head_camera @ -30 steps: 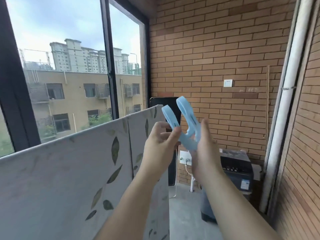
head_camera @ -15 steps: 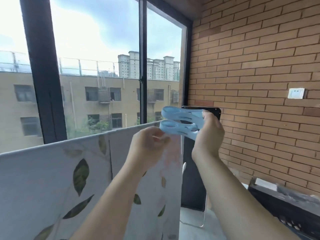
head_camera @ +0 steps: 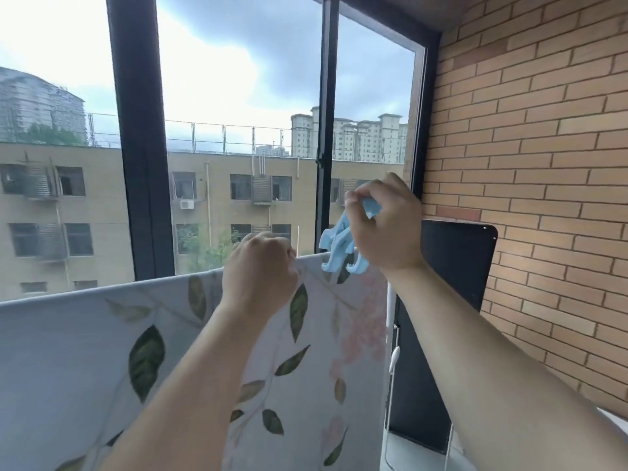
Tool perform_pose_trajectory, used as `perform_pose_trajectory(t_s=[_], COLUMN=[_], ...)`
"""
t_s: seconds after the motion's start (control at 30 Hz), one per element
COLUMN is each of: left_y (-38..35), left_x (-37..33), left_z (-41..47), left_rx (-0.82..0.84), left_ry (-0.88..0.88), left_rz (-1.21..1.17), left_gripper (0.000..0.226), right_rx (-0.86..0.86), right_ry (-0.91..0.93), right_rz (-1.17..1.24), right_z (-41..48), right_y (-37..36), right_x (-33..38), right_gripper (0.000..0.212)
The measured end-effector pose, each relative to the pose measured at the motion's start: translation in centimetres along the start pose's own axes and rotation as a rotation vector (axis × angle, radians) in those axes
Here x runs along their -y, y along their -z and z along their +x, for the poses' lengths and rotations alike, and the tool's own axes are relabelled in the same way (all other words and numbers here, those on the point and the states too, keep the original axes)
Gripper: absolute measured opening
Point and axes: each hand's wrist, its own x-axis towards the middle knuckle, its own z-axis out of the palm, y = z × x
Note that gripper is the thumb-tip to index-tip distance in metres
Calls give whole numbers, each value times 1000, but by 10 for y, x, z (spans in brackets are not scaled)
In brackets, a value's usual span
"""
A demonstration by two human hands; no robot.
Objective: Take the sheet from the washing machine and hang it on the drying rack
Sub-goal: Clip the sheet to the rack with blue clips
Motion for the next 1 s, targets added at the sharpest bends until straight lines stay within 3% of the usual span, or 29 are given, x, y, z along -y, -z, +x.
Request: perform_pose_trajectory(t_s=[0.23, 0.67, 0.83, 1.0], left_y=[-3, -4, -5, -6], left_x=[2, 9, 9, 6], left_z=[6, 12, 13, 10], left_rx=[45, 71, 39, 35], left_ry=[27, 27, 19, -4], left_rz=[47, 35, 64, 103], left_gripper=[23, 23, 24, 25], right_rx=[235, 510, 777, 729], right_ry=[56, -249, -216, -213], right_rz=[-14, 140, 81, 108], right_z=[30, 31, 38, 25], right_y=[-37, -70, -65, -47], right_x=[-8, -37, -39, -39], right_gripper=[25, 31, 47, 55])
